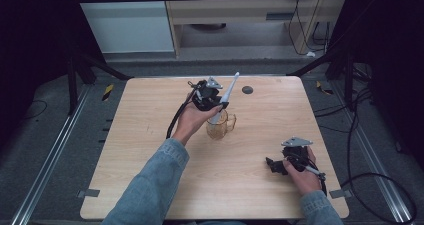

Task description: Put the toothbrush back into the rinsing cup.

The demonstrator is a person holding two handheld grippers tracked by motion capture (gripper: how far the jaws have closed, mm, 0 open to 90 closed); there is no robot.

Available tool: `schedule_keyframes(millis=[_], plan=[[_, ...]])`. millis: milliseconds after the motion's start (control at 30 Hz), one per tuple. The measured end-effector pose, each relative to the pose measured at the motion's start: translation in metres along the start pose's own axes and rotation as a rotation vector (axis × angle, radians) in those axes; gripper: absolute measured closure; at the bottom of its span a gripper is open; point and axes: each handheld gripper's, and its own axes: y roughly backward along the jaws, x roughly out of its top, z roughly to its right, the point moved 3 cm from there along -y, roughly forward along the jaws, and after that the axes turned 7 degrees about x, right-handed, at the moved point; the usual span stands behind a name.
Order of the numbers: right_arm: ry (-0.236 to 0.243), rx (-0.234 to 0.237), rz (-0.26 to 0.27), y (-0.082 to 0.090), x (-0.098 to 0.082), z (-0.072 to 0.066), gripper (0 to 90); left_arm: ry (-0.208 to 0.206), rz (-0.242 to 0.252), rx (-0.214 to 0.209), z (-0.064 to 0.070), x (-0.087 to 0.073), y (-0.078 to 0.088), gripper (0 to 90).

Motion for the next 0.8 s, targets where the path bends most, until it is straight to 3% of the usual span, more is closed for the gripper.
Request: schedule_keyframes(millis=[800], plan=[[0.0,0.001,0.001,0.0,0.0,0.0,0.3,-0.003,-0.037,-0.006,0.0,-0.014,-0.005,66.2]])
